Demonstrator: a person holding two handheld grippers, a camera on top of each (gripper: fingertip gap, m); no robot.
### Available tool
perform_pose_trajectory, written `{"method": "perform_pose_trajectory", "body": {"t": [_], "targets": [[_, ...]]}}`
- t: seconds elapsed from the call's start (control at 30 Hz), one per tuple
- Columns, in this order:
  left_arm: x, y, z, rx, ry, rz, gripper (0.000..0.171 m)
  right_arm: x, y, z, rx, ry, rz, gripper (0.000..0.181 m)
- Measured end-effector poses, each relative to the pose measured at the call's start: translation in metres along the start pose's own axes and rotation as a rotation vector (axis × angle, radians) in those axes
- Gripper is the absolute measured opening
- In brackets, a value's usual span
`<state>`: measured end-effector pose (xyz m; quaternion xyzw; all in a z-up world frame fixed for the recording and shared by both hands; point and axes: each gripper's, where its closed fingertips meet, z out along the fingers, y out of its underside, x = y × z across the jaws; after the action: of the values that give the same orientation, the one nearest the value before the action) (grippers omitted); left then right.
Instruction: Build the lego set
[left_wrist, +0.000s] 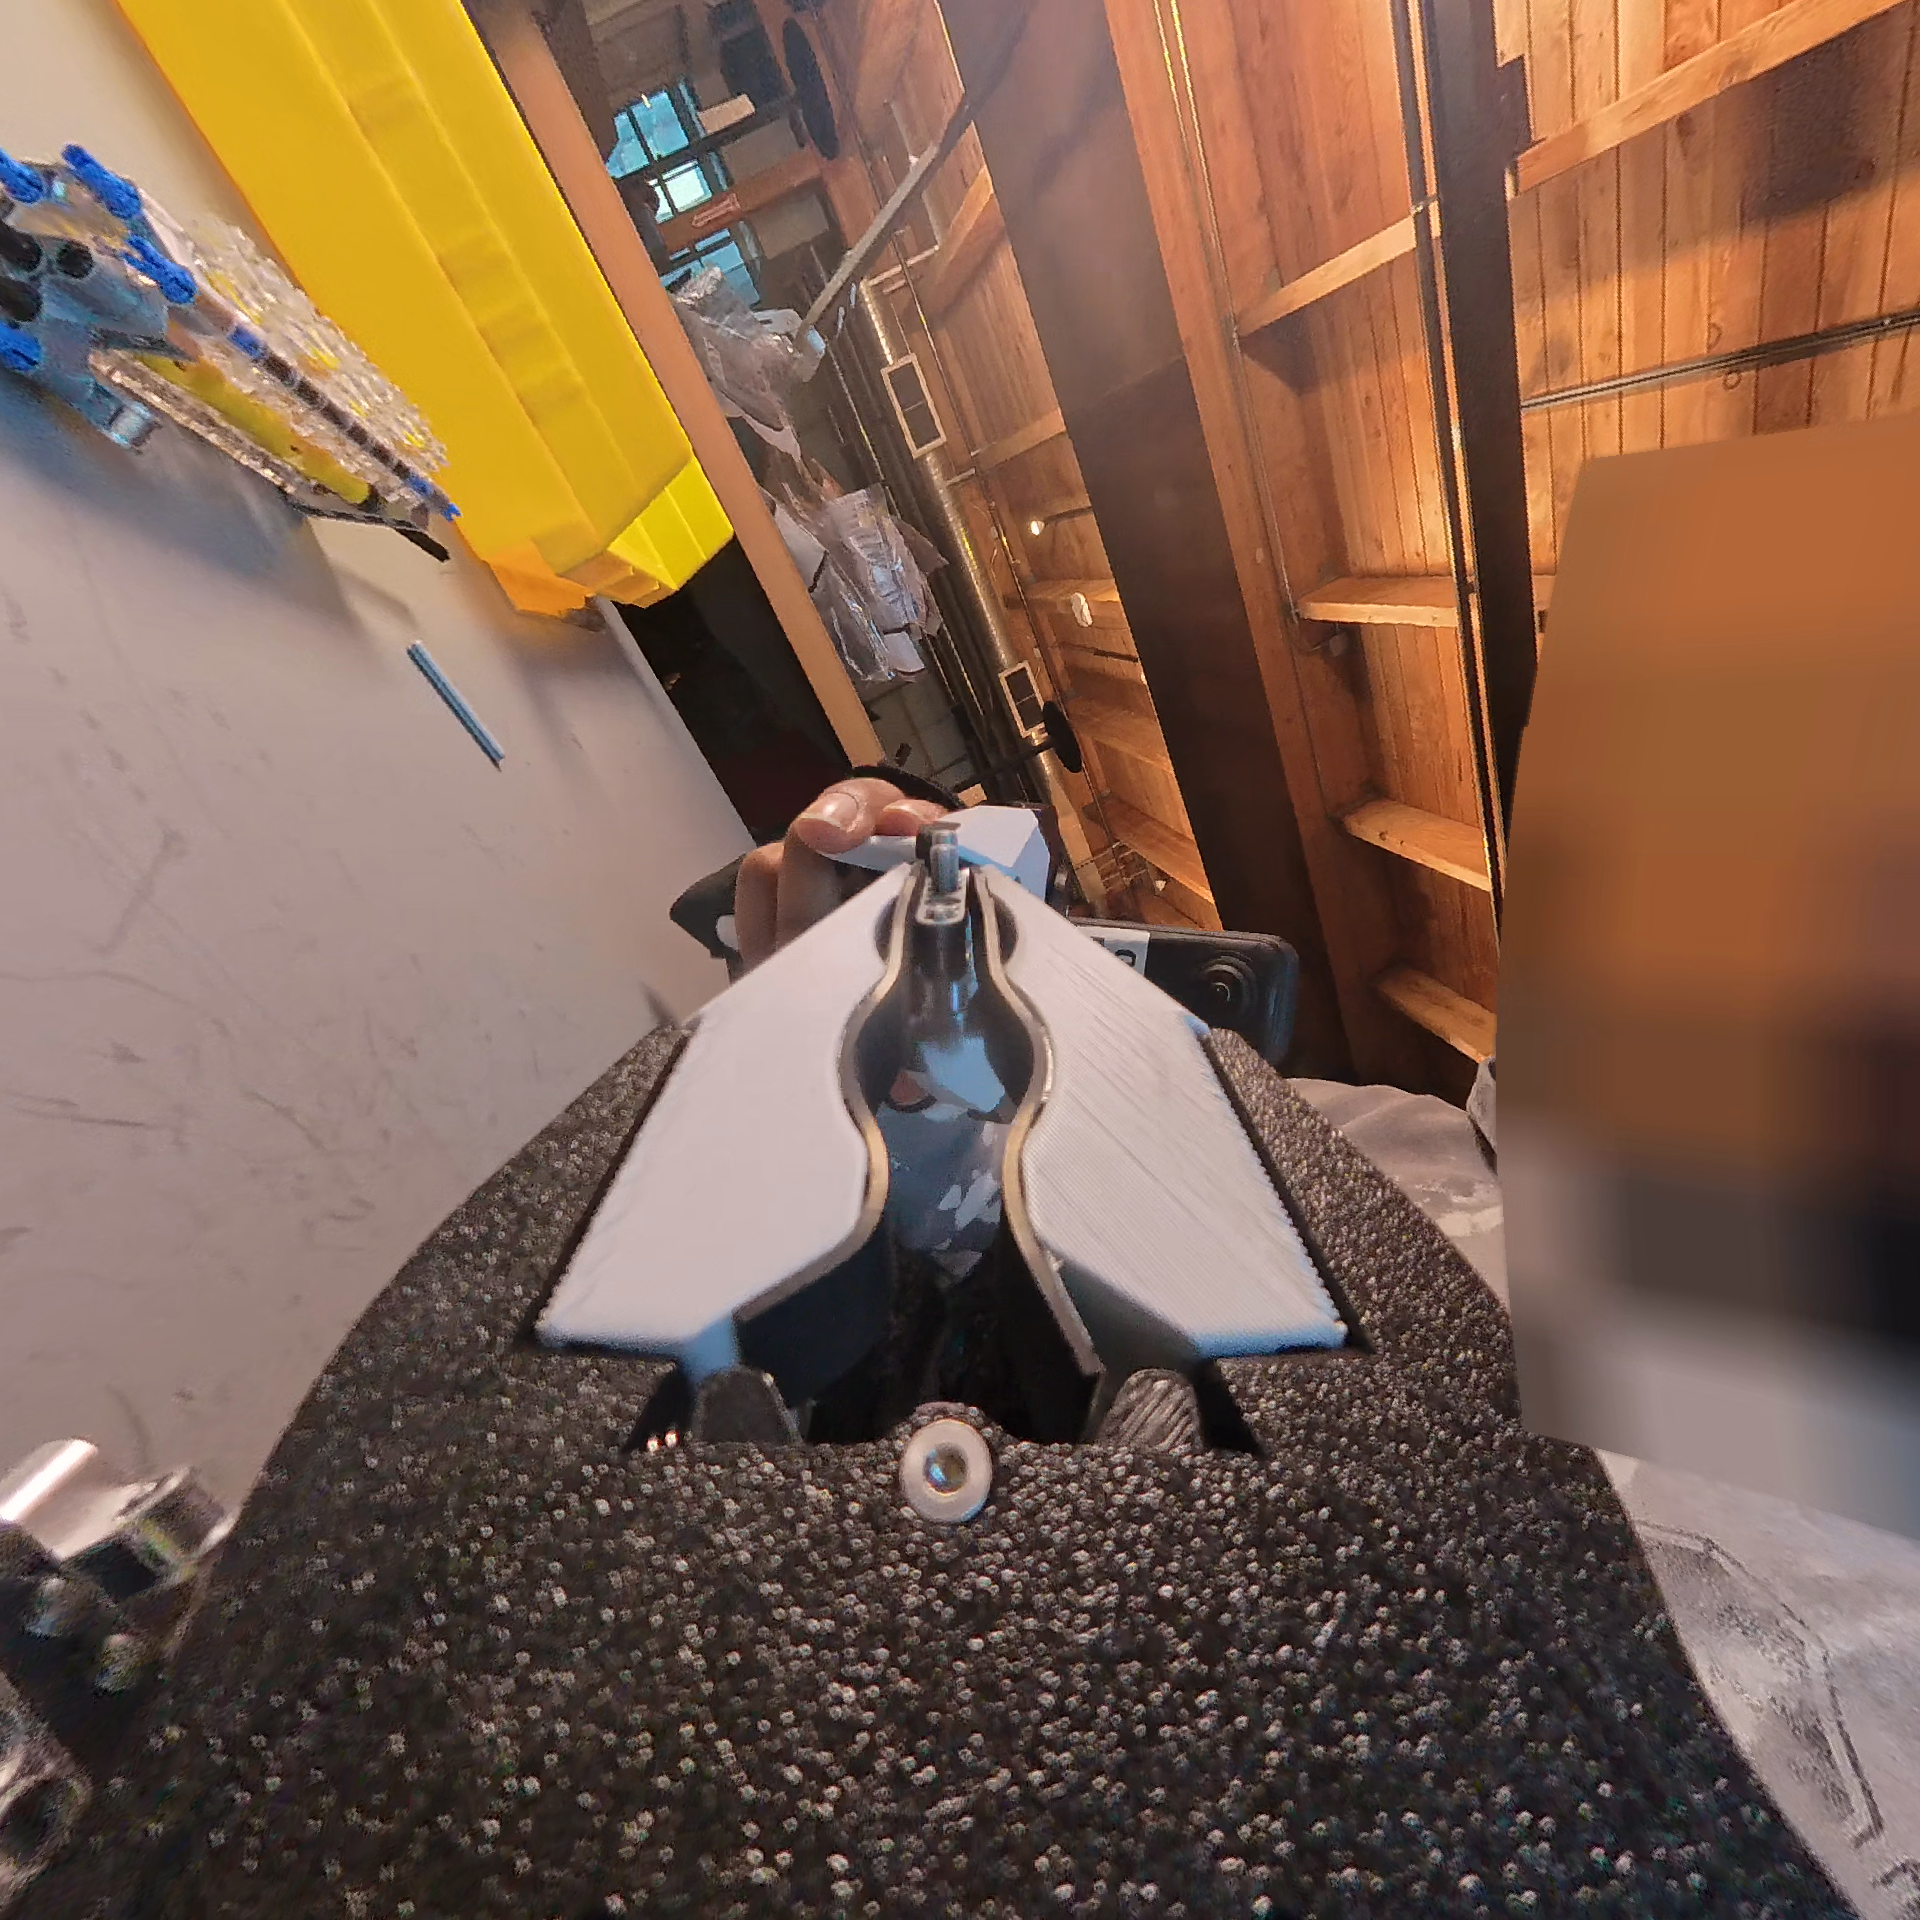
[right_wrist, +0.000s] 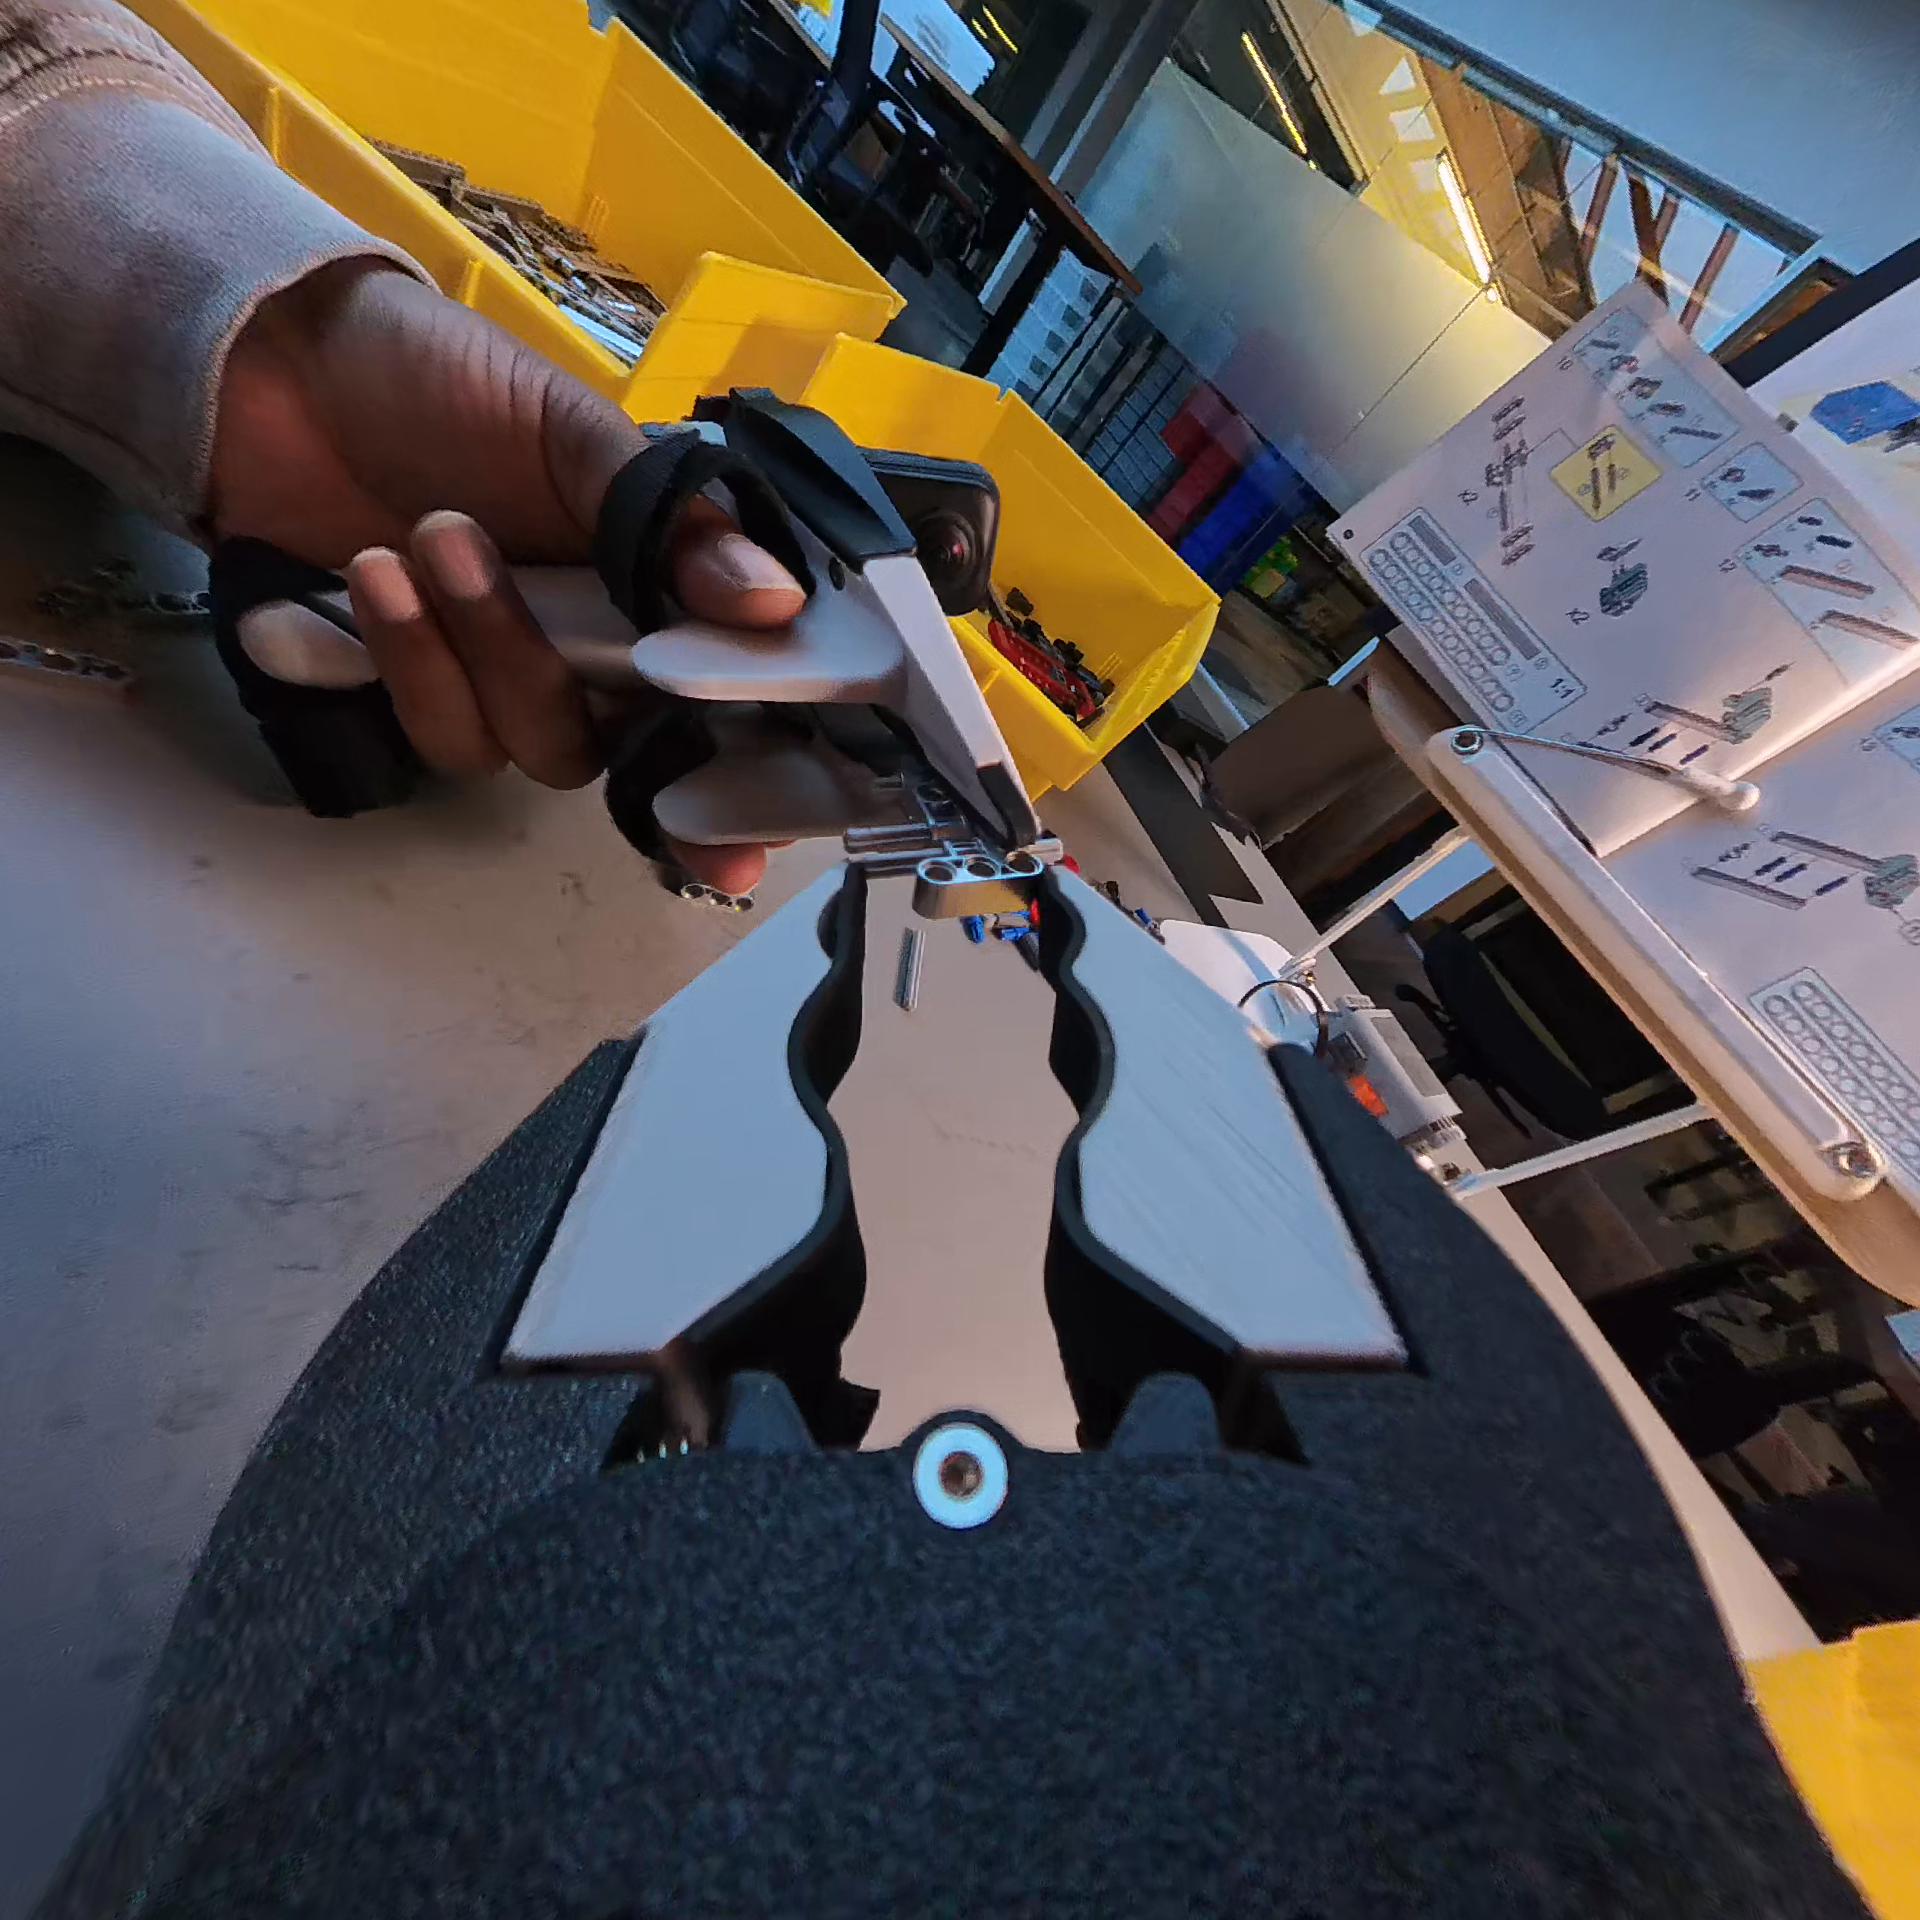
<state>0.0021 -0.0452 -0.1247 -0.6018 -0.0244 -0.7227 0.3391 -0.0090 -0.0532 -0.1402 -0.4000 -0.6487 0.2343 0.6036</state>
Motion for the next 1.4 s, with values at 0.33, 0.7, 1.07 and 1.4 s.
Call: {"method": "perform_pose_trajectory", "body": {"t": [0.33, 0.7, 1.07, 1.4], "targets": [[0.006, -0.008, -0.008, -0.045, -0.024, 0.105, 0.017, 0.011, -0.007, -0.007, 0.081, -0.013, 0.122, 0.03], [0.016, 0.007, -0.004, -0.133, 0.022, 0.126, 0.006, 0.005, -0.01, -0.011, 0.126, -0.084, 0.167, 0.031], [0.007, 0.024, 0.002, -0.199, -0.008, 0.064, 0.006, -0.008, -0.007, -0.008, 0.085, -0.123, 0.095, 0.043], [0.004, 0.026, 0.002, -0.195, 0.0, 0.007, 0.006, -0.01, -0.004, -0.009, 0.051, -0.156, 0.093, 0.042]]}}
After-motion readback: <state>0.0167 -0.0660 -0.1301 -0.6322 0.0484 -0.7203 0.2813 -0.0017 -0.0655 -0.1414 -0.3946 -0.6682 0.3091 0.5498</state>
